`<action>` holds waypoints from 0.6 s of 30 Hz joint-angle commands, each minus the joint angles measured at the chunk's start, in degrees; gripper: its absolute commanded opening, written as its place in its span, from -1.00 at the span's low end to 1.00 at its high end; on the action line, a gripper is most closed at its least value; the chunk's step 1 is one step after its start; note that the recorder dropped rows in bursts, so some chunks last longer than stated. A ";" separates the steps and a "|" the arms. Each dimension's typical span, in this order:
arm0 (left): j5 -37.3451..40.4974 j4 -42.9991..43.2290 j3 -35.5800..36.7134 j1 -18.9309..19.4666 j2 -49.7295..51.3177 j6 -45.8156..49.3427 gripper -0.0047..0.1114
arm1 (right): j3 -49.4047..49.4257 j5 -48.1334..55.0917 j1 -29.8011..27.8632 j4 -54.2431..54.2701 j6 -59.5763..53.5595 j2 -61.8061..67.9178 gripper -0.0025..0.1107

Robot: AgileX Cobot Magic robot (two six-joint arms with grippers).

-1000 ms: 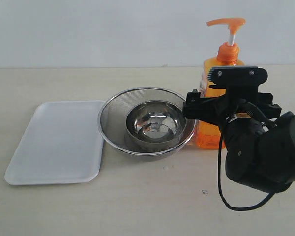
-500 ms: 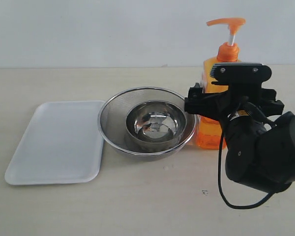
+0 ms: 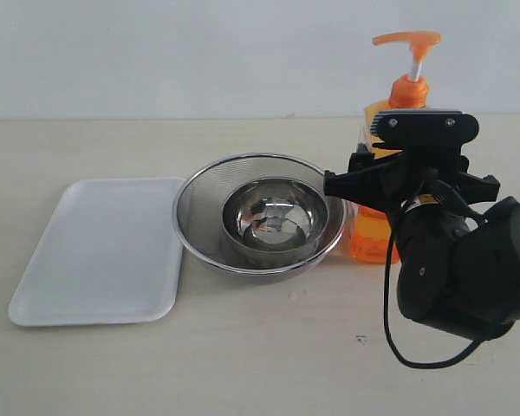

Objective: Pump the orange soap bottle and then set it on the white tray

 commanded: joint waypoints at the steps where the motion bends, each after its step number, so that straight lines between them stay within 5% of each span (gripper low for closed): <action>1: -0.01 -0.42 0.23 0.11 -0.18 0.19 -0.84 | 0.24 -1.02 -0.05 0.33 -0.57 0.04 -0.61; 6: -0.01 -0.42 0.23 0.11 -0.18 0.19 -0.84 | 0.24 -0.92 -0.05 0.33 -4.00 0.04 -0.87; 18: -0.01 -0.42 0.23 0.11 -0.18 0.19 -0.84 | 0.24 -1.96 -0.05 -1.17 -2.04 0.04 -0.87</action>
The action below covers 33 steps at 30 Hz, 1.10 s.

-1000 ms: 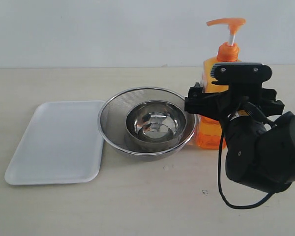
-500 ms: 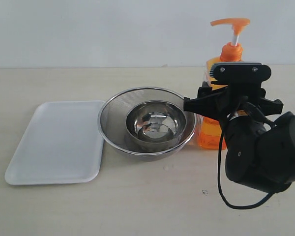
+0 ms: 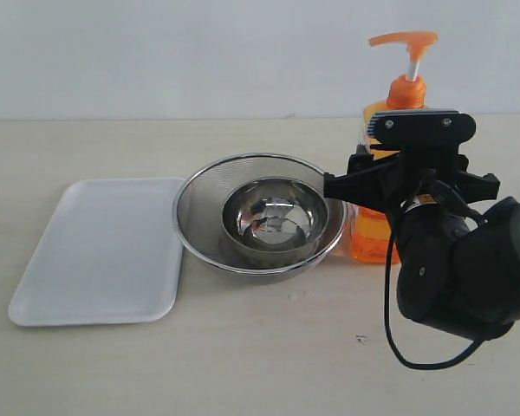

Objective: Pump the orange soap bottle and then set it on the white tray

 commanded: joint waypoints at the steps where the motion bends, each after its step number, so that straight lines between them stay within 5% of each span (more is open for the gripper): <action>1: -0.01 -0.42 0.23 0.11 -0.18 0.19 -0.84 | 0.24 -2.23 -0.05 -1.17 -0.49 0.04 -0.90; 33: -0.01 -0.42 0.23 0.11 -0.18 0.39 -0.84 | 0.24 1.25 -0.05 -8.79 -9.74 -25.00 -0.96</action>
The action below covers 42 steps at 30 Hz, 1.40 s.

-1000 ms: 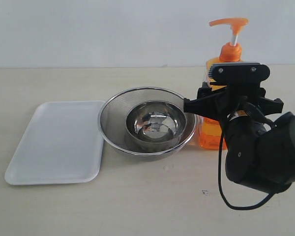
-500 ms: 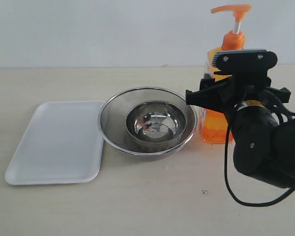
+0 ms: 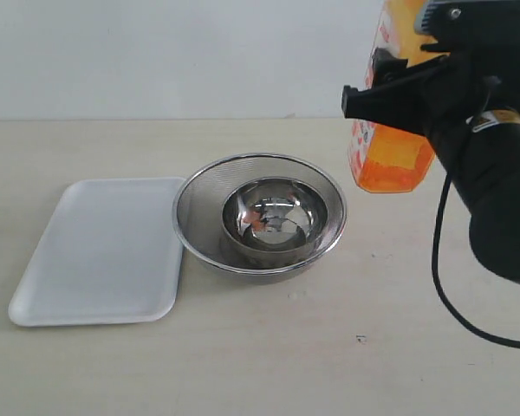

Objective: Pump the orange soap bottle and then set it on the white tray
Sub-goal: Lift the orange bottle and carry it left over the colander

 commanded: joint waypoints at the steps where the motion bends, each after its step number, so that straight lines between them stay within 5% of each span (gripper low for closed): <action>1: -0.01 -0.42 0.23 0.11 -0.18 0.39 -0.84 | -0.32 -2.45 -0.05 -5.78 -0.34 -5.25 -0.96; 14: -0.01 -0.42 0.23 0.11 -0.18 0.39 -0.84 | -5.89 8.91 0.37 -11.25 2.17 -7.46 -0.96; 29: -0.01 -0.42 0.23 0.11 -0.18 0.39 -0.84 | -16.53 10.83 14.18 -10.98 -4.33 -6.48 -0.96; 42: -0.01 -0.42 0.23 0.11 -0.18 0.39 -0.84 | -34.45 17.66 17.24 -10.93 -4.31 11.67 -0.96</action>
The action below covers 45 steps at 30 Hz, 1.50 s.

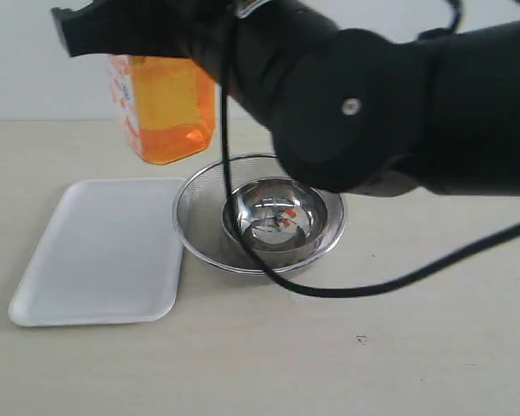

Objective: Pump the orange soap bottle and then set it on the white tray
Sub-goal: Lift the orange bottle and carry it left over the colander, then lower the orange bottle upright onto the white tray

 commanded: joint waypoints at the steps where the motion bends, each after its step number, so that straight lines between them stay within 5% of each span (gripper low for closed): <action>1: -0.01 -0.42 0.23 0.11 -0.18 0.39 -0.84 | -7.82 -2.10 0.08 -2.43 0.70 5.73 -0.96; 19: -0.01 -0.42 0.23 0.11 -0.18 0.39 -0.84 | -27.59 3.11 0.08 -5.78 4.44 28.81 -0.96; 45: -0.01 -0.42 0.23 0.11 -0.18 0.39 -0.84 | -29.96 -10.14 -0.02 -8.50 9.72 41.59 -0.96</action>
